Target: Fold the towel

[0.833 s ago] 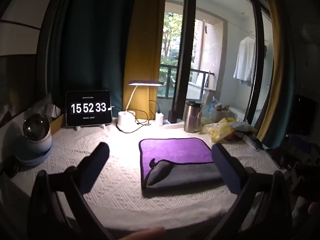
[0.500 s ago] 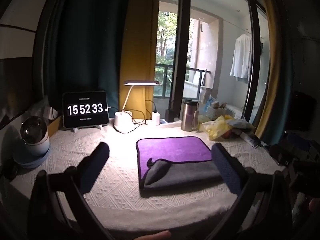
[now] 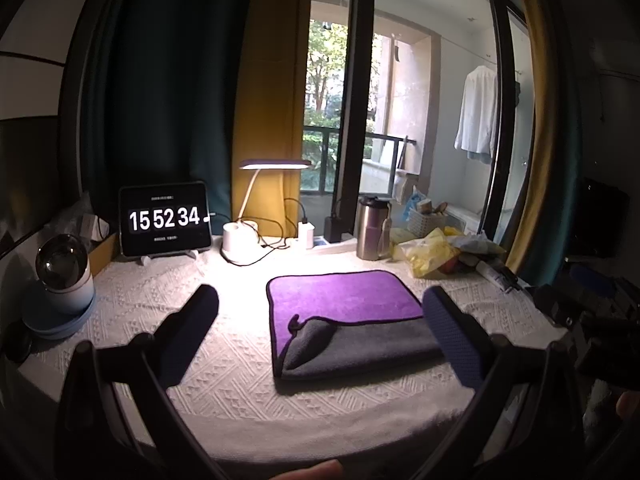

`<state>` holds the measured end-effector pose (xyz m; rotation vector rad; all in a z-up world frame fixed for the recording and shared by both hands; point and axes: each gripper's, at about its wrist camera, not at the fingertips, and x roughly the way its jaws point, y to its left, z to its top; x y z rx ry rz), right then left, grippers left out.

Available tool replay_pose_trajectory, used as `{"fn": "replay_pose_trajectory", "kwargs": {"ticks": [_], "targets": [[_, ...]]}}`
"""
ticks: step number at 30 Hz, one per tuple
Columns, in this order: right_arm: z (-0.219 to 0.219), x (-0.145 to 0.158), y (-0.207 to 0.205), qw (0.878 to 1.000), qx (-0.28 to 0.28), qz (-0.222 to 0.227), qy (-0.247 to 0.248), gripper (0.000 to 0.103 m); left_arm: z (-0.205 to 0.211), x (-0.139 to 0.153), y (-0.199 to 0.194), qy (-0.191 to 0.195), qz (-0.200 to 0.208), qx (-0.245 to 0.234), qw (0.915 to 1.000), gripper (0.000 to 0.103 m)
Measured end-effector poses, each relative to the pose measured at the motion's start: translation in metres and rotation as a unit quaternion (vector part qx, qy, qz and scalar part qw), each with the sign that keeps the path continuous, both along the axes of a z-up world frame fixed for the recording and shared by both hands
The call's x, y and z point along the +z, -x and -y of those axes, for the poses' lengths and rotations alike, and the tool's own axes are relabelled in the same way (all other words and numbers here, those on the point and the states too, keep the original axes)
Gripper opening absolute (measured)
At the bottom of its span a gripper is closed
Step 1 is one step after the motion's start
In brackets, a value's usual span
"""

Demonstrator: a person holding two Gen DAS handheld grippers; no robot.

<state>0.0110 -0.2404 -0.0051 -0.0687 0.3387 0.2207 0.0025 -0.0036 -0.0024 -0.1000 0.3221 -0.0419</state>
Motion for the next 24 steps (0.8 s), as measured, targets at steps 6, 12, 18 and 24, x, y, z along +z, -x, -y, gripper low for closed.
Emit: {"fn": "replay_pose_trajectory", "kwargs": {"ticks": [6, 12, 18, 24], "targets": [[-0.0018, -0.0014, -0.0006, 1.000, -0.003, 0.000, 0.000, 0.094, 0.0020, -0.0003, 0.0004, -0.004, 0.003, -0.003, 1.0000, 0.103], [-0.0008, -0.0019, -0.0008, 1.000, -0.003, 0.000, -0.001, 0.094, 0.0045, -0.0005, 0.0007, -0.006, 0.003, -0.007, 1.0000, 0.103], [0.0001, -0.0030, -0.0013, 1.000, -0.005, -0.002, -0.001, 0.094, 0.0049, -0.0005, 0.0017, -0.004, 0.005, -0.007, 1.0000, 0.103], [0.0004, -0.0031, -0.0013, 1.000, -0.004, -0.002, -0.001, 0.094, 0.0057, -0.0006, 0.0017, -0.004, 0.005, -0.010, 0.9999, 0.103]]}}
